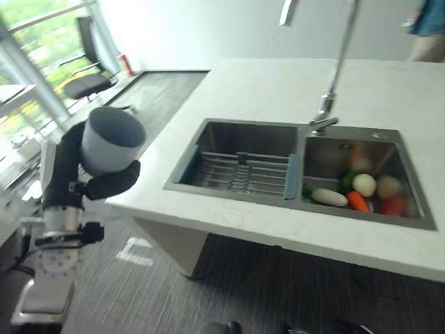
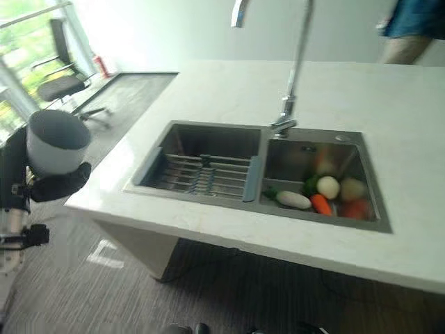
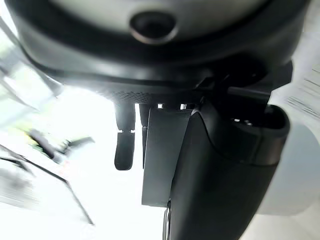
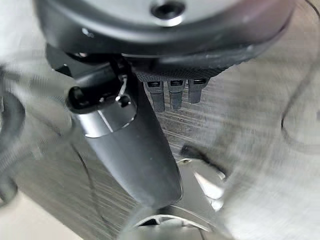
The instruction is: Place the dishes in the dishwasher.
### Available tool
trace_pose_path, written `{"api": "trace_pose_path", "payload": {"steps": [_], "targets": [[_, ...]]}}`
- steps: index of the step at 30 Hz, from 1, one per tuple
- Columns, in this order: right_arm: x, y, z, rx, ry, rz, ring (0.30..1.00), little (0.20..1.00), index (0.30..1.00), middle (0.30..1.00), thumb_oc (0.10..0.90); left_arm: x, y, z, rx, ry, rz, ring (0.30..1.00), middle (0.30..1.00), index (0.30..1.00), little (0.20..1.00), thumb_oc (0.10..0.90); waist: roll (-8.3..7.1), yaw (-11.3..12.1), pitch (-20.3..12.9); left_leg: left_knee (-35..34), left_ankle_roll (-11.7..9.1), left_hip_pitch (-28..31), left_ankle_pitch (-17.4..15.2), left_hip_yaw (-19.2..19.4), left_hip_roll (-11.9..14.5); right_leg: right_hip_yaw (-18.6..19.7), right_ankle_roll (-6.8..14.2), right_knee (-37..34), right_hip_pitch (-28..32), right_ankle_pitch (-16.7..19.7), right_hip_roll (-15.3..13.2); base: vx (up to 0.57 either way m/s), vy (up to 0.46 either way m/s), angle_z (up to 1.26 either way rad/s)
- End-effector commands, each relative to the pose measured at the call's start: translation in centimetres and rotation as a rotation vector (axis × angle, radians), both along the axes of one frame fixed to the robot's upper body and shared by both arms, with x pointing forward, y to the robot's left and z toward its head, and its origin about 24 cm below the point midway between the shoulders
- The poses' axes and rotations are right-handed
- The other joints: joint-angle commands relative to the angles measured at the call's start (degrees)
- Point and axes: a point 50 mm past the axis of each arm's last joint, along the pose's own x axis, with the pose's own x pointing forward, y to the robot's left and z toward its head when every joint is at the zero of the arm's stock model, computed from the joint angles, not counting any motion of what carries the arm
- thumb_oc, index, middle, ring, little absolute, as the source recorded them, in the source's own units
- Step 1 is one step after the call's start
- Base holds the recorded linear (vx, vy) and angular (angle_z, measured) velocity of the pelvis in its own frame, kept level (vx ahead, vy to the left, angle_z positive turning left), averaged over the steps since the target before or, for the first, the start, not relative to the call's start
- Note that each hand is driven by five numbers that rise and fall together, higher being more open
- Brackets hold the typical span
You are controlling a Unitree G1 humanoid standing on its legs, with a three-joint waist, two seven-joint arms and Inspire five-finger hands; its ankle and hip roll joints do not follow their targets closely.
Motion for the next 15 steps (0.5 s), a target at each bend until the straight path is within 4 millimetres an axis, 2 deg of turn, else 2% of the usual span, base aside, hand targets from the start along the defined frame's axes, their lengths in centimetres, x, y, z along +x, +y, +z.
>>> {"api": "trace_pose_path", "payload": {"steps": [1,3,5,7,9,11,14,15], "targets": [[3.1,1.1,0.3,0.017,-0.117,-0.030,0.900,0.900,0.900,0.900,0.800,0.0,0.3,7.8,0.070,-0.442,-0.020,0.300,0.300,0.300,0.300,0.400,1.30,-3.78,1.32,5.35,-4.35,-5.76,-3.23,7.01,7.38,-4.37,8.43,-8.63,10.75,-5.21,-3.08,-0.18,-0.018,1.90],[2.8,0.9,0.3,0.024,-0.126,-0.102,0.900,0.900,0.900,0.900,0.800,0.1,0.0,6.9,0.031,-0.459,-0.037,0.300,0.300,0.300,0.300,0.400,0.57,-4.89,1.08,5.35,-4.06,-2.82,-4.99,11.14,7.88,-6.83,8.73,-8.63,11.16,-5.18,-4.51,-0.22,0.025,1.80],[2.7,0.9,0.3,0.059,-0.148,-0.166,0.900,0.900,0.900,0.900,0.800,-0.1,-0.3,6.2,0.004,-0.466,-0.045,0.300,0.300,0.300,0.300,0.400,-0.23,-5.61,0.98,5.35,-2.95,0.60,-5.88,12.88,7.13,-8.07,8.56,-8.63,10.46,-3.80,-5.57,-0.31,0.142,1.43],[2.6,1.1,0.2,0.093,-0.152,-0.181,0.900,0.900,0.900,0.900,0.800,-0.3,-0.6,5.8,-0.016,-0.467,-0.069,0.300,0.300,0.300,0.300,0.400,-0.50,-6.12,0.56,5.35,-2.54,3.52,-6.62,14.04,7.49,-9.43,8.13,-8.63,9.97,-3.08,-5.97,-0.26,0.170,1.42],[2.0,1.8,-0.2,0.141,-0.153,-0.217,0.900,0.900,0.900,0.900,0.800,0.0,-1.3,5.7,-0.054,-0.469,-0.140,0.300,0.300,0.300,0.300,0.400,-0.24,-7.25,-0.64,5.35,-3.98,7.21,-5.40,19.02,11.74,-13.59,7.72,-8.63,9.67,-2.04,-7.33,-0.29,0.263,1.42],[1.7,2.1,-0.4,0.158,-0.148,-0.245,0.900,0.900,0.900,0.900,0.800,0.5,-2.2,5.8,-0.069,-0.469,-0.208,0.300,0.300,0.300,0.300,0.400,0.12,-8.31,-1.55,5.35,-5.18,9.57,-4.88,22.37,13.67,-16.52,8.10,-8.63,9.86,-0.71,-8.61,-0.25,0.345,1.73],[1.6,2.7,-0.5,0.241,-0.173,-0.311,0.900,0.900,0.900,0.900,0.800,1.3,-3.9,5.7,-0.044,-0.458,-0.285,0.300,0.300,0.300,0.300,0.400,0.17,-9.55,-1.53,5.35,-4.44,9.32,-10.24,24.14,12.78,-18.10,10.31,-8.63,9.40,2.79,-11.10,-0.14,0.377,2.06],[1.8,3.0,-0.6,0.259,-0.193,-0.355,0.900,0.900,0.900,0.900,0.800,1.4,-4.1,5.6,-0.047,-0.454,-0.296,0.300,0.300,0.300,0.300,0.400,0.14,-9.40,-1.34,5.35,-4.10,9.03,-11.37,22.99,11.50,-17.70,11.06,-8.63,9.16,3.56,-11.48,-0.09,0.475,1.91]]}}
